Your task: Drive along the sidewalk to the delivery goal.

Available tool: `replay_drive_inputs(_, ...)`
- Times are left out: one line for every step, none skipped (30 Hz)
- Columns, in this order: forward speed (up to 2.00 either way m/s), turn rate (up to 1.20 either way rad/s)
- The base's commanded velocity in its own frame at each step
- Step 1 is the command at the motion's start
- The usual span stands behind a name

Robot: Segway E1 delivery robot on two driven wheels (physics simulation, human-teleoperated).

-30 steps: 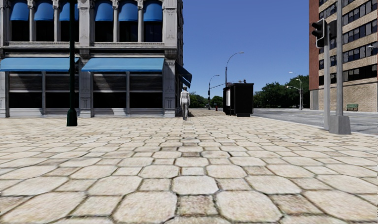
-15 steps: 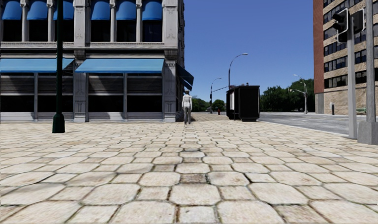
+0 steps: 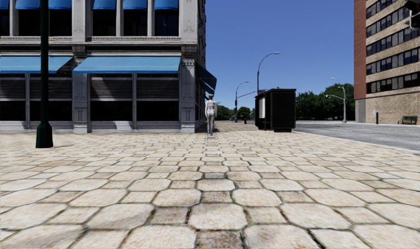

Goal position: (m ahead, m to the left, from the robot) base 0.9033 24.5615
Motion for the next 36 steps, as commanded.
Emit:
replay_drive_inputs(1.76,0.0)
replay_drive_inputs(1.76,0.0)
replay_drive_inputs(1.76,0.0)
replay_drive_inputs(1.76,0.16)
replay_drive_inputs(1.76,0.34)
replay_drive_inputs(1.76,0.52)
replay_drive_inputs(1.76,0.52)
replay_drive_inputs(1.76,0.59)
replay_drive_inputs(1.76,0.61)
replay_drive_inputs(1.76,0.65)
replay_drive_inputs(1.76,0.67)
replay_drive_inputs(1.76,0.68)
replay_drive_inputs(1.76,0.69)
replay_drive_inputs(1.76,0.7)
replay_drive_inputs(1.76,0.71)
replay_drive_inputs(1.76,0.71)
replay_drive_inputs(1.76,0.8)
replay_drive_inputs(1.76,0.83)
replay_drive_inputs(1.76,0.83)
replay_drive_inputs(1.76,0.89)
replay_drive_inputs(1.76,0.94)
replay_drive_inputs(1.76,0.94)
replay_drive_inputs(1.76,0.95)
replay_drive_inputs(1.76,0.96)
replay_drive_inputs(1.76,0.96)
replay_drive_inputs(1.76,0.96)
replay_drive_inputs(1.76,0.96)
replay_drive_inputs(1.76,0.96)
replay_drive_inputs(1.76,0.96)
replay_drive_inputs(1.76,0.96)
replay_drive_inputs(1.76,0.96)
replay_drive_inputs(1.76,0.96)
replay_drive_inputs(1.76,0.96)
replay_drive_inputs(1.76,0.96)
replay_drive_inputs(1.76,0.96)
replay_drive_inputs(1.76,0.96)
